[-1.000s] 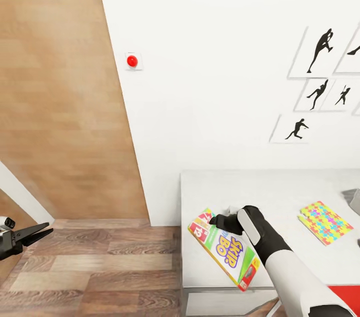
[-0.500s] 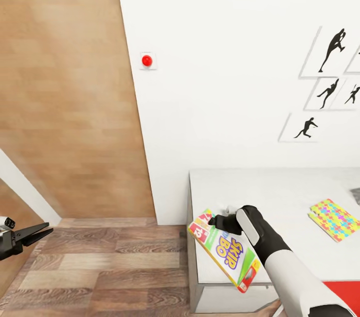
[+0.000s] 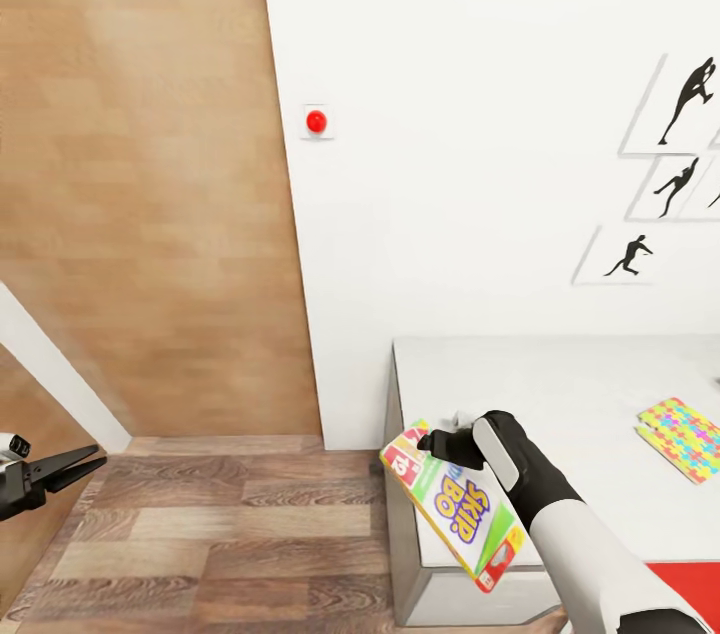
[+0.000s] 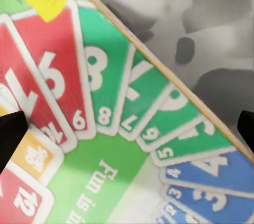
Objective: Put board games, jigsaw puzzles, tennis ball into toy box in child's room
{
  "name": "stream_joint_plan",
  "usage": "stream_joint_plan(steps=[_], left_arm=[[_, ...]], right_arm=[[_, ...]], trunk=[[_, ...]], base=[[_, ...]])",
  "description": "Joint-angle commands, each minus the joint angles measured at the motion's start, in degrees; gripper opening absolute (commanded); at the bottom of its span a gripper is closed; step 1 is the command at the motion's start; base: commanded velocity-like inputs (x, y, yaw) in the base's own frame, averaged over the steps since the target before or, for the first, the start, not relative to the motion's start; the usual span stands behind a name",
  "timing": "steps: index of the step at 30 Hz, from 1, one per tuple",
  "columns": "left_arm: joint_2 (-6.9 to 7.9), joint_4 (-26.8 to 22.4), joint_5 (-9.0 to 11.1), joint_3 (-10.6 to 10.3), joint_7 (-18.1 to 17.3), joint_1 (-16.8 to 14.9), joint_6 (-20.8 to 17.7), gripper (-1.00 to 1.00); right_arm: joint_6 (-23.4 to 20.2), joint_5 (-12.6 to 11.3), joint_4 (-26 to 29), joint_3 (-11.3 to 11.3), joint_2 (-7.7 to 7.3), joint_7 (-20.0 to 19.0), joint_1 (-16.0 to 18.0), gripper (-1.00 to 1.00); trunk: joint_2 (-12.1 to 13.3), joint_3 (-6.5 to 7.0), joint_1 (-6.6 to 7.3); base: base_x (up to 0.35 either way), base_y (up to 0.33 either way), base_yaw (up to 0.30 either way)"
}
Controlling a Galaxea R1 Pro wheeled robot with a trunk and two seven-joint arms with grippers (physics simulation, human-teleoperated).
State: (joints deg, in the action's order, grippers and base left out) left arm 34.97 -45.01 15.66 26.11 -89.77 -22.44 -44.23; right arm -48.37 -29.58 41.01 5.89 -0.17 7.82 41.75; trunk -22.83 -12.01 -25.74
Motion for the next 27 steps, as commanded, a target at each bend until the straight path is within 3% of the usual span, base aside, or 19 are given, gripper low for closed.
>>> stream_joint_plan(steps=[1, 10, 27], left_arm=[[0.00, 0.0, 0.0, 0.0, -0.2, -0.1, -0.6, 1.00], [-0.06, 0.0, 0.0, -0.1, -0.2, -0.1, -0.6, 1.00], [-0.06, 0.0, 0.0, -0.1, -0.2, -0.1, -0.6, 1.00]], right_arm=[[-0.2, -0.7, -0.7, 0.2, 0.00, 0.5, 0.0, 1.00], [-0.1, -0.6, -0.6, 0.1, 0.00, 0.5, 0.0, 1.00], [0.5, -1.3, 3.7, -1.0, -0.16, 0.5, -0.1, 1.00]], trunk=[[-0.1, -0.13, -0.04], [-0.1, -0.02, -0.04], [-0.1, 1.23, -0.04]], base=[[0.000, 0.035, 0.000], [0.000, 0.093, -0.020], [0.000, 0.004, -0.167]])
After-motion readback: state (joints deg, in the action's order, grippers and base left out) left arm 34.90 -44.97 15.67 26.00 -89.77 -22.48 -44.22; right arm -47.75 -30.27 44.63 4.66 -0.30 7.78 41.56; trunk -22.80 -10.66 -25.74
